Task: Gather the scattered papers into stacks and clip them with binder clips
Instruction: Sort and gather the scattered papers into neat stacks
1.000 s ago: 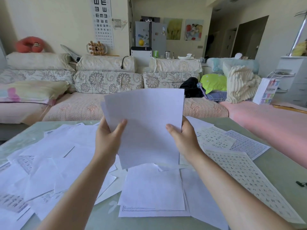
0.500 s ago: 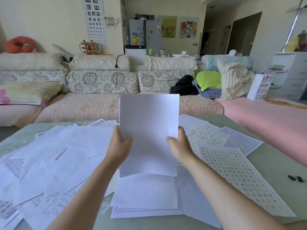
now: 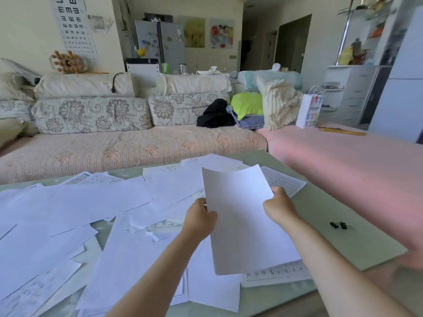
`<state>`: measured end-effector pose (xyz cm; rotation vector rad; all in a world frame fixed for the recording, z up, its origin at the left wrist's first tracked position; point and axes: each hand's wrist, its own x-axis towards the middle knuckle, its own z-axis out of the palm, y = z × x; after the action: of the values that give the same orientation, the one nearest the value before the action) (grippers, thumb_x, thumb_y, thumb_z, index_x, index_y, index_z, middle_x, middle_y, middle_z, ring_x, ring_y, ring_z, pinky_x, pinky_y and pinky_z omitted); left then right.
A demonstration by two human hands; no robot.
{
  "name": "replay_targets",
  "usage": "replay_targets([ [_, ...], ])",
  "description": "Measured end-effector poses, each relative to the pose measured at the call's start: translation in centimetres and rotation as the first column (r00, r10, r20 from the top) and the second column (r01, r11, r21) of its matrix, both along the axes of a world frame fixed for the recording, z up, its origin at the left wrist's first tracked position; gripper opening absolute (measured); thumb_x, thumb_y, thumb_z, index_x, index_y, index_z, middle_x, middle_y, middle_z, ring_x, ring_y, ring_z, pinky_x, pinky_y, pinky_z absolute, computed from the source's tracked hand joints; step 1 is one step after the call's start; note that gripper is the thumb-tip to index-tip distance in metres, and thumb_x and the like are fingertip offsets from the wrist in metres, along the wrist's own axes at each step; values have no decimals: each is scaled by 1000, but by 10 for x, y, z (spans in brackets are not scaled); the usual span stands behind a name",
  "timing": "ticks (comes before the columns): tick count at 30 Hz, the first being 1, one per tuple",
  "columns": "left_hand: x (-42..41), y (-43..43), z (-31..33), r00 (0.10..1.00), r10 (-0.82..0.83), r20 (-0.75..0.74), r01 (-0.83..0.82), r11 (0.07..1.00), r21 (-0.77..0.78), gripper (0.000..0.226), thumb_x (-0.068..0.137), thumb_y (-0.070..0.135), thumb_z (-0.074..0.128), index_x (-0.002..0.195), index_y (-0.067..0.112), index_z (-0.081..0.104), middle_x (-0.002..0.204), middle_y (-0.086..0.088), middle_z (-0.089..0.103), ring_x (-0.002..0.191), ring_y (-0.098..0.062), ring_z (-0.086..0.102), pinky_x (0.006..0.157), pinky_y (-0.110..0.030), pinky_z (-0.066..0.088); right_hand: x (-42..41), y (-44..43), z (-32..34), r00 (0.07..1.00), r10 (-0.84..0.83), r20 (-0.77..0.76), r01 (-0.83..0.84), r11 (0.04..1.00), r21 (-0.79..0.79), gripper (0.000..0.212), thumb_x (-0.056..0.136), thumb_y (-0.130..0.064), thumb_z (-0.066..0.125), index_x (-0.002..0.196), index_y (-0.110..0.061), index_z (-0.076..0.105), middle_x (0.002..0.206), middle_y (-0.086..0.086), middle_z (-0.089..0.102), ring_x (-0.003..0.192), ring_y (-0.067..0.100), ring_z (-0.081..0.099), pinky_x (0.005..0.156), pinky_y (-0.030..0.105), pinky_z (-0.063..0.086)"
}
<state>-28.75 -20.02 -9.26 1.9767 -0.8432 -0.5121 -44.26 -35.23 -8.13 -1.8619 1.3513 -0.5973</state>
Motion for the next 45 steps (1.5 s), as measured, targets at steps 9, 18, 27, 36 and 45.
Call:
replay_targets([
  [9,-50,-56,-37,943,-175,281,32,894,448,47,87,27,52,129,7,45,129,-15,41,125,-35,36,102,-37,34,-49,-33,-44,811,11,-584,-63,996,-69,48,91,-19,49,137,-10,39,139,13,40,131,32,36,100,38,41],
  [18,-29,-39,-31,967,-132,218,65,955,289,61,90,29,55,145,14,34,137,-11,47,127,-28,44,104,-37,40,-29,-22,-31,753,56,-656,-244,949,-199,44,94,-27,49,136,-15,44,141,10,39,133,31,32,101,40,36],
  [27,82,61,-27,856,-105,506,-92,932,351,57,90,36,56,143,24,38,140,1,47,131,-22,34,102,-36,37,105,80,-18,708,582,-399,-683,708,-179,52,94,-37,55,144,-26,46,150,-1,40,139,21,35,112,38,34],
  [36,170,121,-57,837,-249,487,-16,879,477,73,91,57,52,153,30,25,161,9,19,148,-14,14,116,-31,17,217,99,-45,596,552,-583,-776,583,-241,65,96,-46,50,151,-16,31,154,7,29,141,26,27,113,39,32],
  [45,194,112,-71,502,-320,803,-21,924,381,22,90,19,45,99,19,65,90,0,69,82,-27,67,62,-30,49,261,91,-70,633,409,-657,-732,593,-335,67,90,-67,47,136,-18,47,133,7,51,128,29,43,101,40,38],
])
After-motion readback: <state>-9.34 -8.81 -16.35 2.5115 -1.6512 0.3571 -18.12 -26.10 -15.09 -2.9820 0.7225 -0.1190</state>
